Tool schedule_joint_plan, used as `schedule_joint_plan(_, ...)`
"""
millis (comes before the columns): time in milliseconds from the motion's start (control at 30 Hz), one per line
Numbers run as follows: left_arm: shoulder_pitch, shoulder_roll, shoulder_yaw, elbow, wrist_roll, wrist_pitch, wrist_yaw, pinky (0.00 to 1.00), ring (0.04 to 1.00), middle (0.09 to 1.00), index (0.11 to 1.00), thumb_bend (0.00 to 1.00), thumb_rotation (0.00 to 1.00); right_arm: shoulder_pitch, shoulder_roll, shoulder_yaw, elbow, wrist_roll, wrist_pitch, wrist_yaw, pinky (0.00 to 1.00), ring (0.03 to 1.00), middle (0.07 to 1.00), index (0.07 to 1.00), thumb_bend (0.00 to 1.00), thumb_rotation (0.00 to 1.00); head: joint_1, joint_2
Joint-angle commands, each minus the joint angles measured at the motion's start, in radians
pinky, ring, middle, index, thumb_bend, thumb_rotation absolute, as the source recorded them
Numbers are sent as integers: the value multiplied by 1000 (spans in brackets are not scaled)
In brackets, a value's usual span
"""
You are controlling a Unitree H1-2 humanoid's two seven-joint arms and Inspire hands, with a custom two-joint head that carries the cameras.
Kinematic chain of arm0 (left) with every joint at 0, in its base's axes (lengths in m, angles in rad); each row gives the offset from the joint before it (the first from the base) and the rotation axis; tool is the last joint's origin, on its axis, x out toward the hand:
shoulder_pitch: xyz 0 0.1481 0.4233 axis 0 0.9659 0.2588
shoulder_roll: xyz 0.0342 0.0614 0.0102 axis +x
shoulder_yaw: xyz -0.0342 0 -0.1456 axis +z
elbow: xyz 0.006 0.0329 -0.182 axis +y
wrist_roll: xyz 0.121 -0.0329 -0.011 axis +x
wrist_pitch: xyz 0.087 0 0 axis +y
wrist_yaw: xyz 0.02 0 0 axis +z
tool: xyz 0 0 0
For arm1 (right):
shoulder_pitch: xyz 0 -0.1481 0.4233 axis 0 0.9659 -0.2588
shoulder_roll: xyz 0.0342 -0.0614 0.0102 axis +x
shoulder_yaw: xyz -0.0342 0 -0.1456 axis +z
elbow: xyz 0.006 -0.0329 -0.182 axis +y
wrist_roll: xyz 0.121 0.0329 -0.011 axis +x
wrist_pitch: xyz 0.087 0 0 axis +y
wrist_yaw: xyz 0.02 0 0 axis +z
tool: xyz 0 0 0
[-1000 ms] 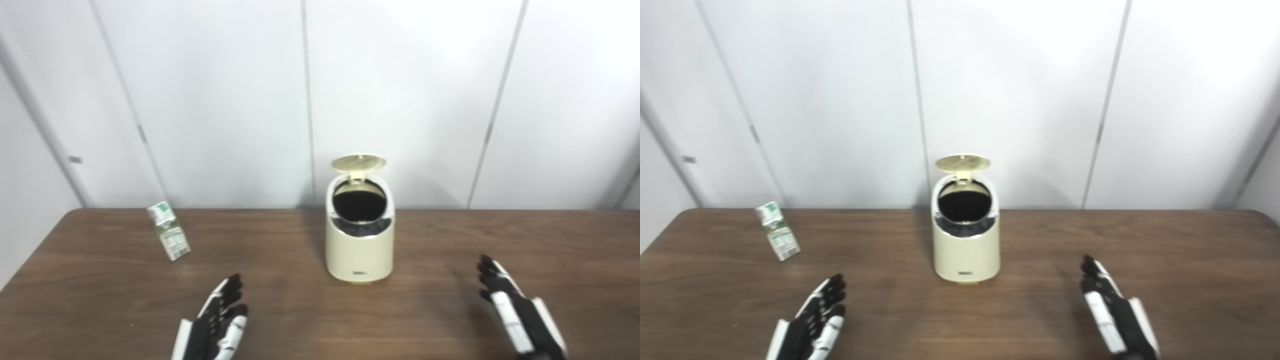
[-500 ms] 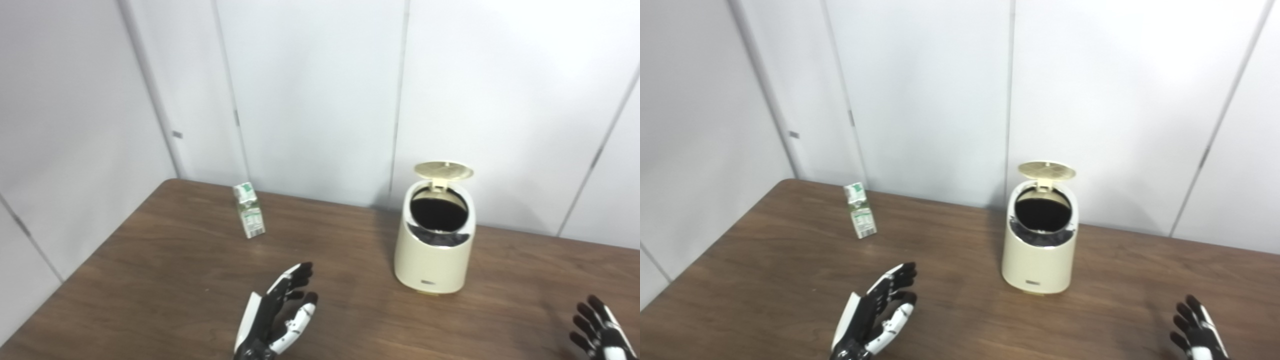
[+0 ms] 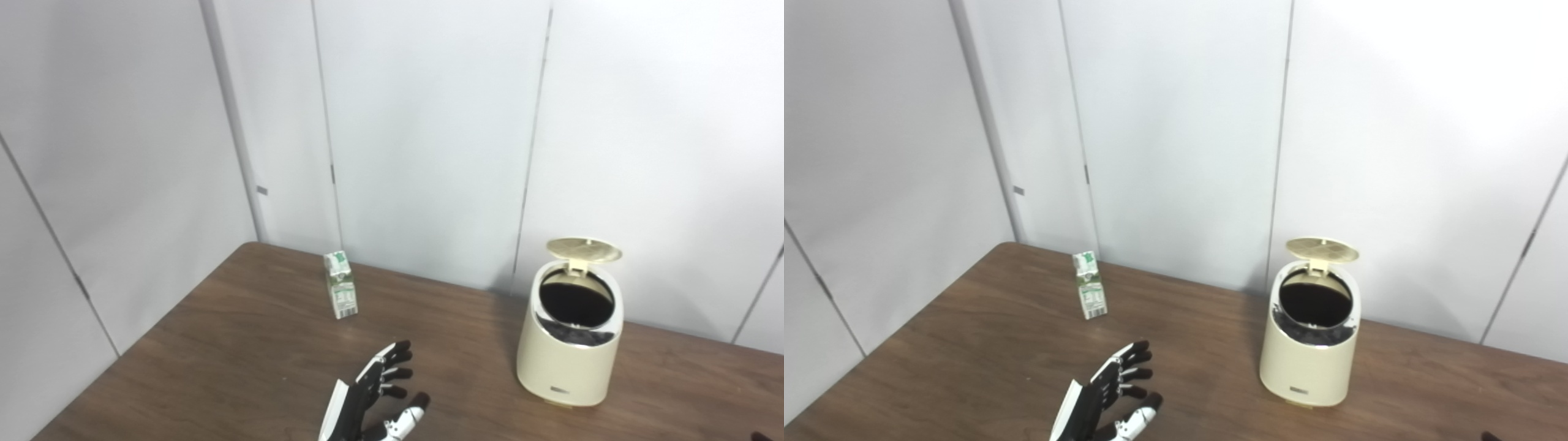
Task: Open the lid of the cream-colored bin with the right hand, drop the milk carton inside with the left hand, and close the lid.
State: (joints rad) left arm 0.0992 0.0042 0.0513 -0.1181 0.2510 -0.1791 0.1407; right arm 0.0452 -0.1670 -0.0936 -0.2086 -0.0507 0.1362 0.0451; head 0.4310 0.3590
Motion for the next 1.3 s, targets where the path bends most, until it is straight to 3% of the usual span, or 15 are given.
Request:
schedule_joint_plan(0, -4, 25, 27, -11, 32, 17, 25, 679, 779, 844, 891, 697, 261, -28, -16, -7, -20, 9, -25, 2, 637, 803, 831, 853, 680, 931, 0, -2)
schedule_joint_plan(167, -61, 90, 114, -52, 66, 69, 51, 671, 768, 825, 876, 840, 181, -30, -22, -1, -14, -20, -34, -6, 621, 798, 825, 846, 672, 946, 3, -7)
schedule_joint_plan(400, -104, 175, 176, -51, 54, 108, 52, 776, 792, 831, 880, 884, 167, -29, -26, 5, -16, -38, -31, -10, 607, 790, 821, 841, 678, 962, 4, -7)
schedule_joint_plan(567, -150, 238, 208, -31, 31, 147, 36, 728, 815, 863, 888, 900, 156, -28, -23, 6, -11, -34, -35, -10, 598, 780, 812, 832, 698, 959, 4, -6)
schedule_joint_plan(700, -193, 292, 210, -6, 46, 190, 26, 683, 818, 877, 894, 896, 141, -29, -20, 8, -15, -37, -28, -13, 588, 773, 805, 826, 706, 955, 2, -4)
schedule_joint_plan(867, -252, 354, 195, 56, 72, 227, 12, 784, 864, 907, 924, 904, 184, -28, -19, 7, -11, -38, -24, -17, 579, 764, 800, 821, 739, 959, 0, 1)
schedule_joint_plan(1000, -298, 404, 178, 102, 58, 271, -44, 930, 950, 963, 992, 913, 207, -25, -18, 7, -14, -35, -24, -18, 575, 763, 799, 818, 740, 951, -3, 4)
schedule_joint_plan(1267, -382, 471, 171, 210, -19, 290, -122, 934, 1000, 1000, 1000, 979, 171, -24, -20, 7, -25, -43, -13, -20, 542, 752, 792, 822, 776, 964, -16, 25)
